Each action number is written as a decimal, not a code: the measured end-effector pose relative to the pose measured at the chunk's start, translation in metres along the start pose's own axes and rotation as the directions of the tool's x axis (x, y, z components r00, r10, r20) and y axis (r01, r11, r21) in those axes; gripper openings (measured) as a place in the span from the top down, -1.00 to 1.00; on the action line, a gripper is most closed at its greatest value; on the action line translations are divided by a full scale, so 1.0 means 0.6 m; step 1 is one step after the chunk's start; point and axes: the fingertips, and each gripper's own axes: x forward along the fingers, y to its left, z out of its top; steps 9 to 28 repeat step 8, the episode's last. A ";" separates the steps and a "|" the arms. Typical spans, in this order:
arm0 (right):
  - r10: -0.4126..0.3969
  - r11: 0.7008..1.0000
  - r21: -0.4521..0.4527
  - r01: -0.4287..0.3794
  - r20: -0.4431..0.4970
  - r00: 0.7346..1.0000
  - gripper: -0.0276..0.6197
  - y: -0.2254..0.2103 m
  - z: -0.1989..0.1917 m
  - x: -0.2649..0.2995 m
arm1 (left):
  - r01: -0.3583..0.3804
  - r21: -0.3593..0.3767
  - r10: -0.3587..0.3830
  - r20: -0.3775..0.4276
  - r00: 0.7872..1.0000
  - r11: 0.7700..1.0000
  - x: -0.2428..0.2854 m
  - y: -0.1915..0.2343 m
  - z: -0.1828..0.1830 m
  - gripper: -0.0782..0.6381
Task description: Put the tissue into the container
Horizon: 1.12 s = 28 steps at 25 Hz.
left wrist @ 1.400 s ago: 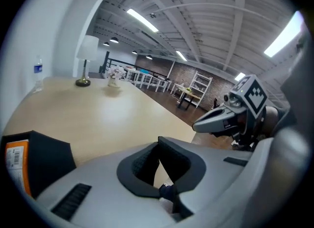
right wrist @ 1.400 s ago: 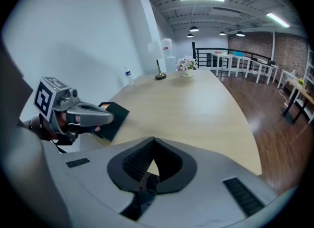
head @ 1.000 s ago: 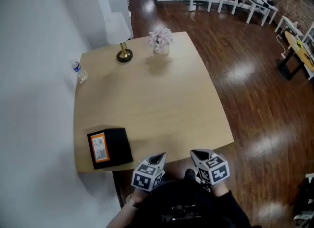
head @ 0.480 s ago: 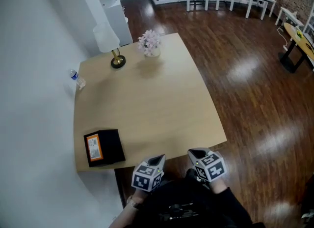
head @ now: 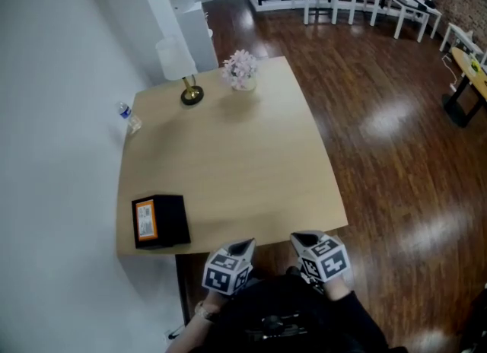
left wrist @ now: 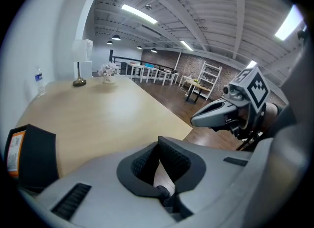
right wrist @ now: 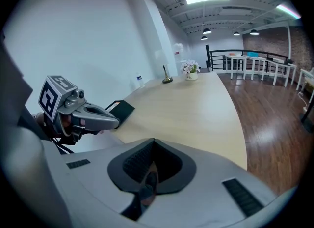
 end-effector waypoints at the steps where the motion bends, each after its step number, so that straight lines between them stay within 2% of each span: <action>1: 0.003 1.000 -0.001 -0.003 0.001 1.000 0.91 -0.002 -0.001 0.000 | -0.001 0.001 0.001 0.000 1.000 1.000 0.001 -0.002 0.001 0.78; 28: 0.005 1.000 0.002 -0.005 0.013 1.000 0.91 -0.011 -0.007 -0.005 | -0.006 0.008 0.006 -0.003 1.000 1.000 0.007 -0.012 -0.002 0.78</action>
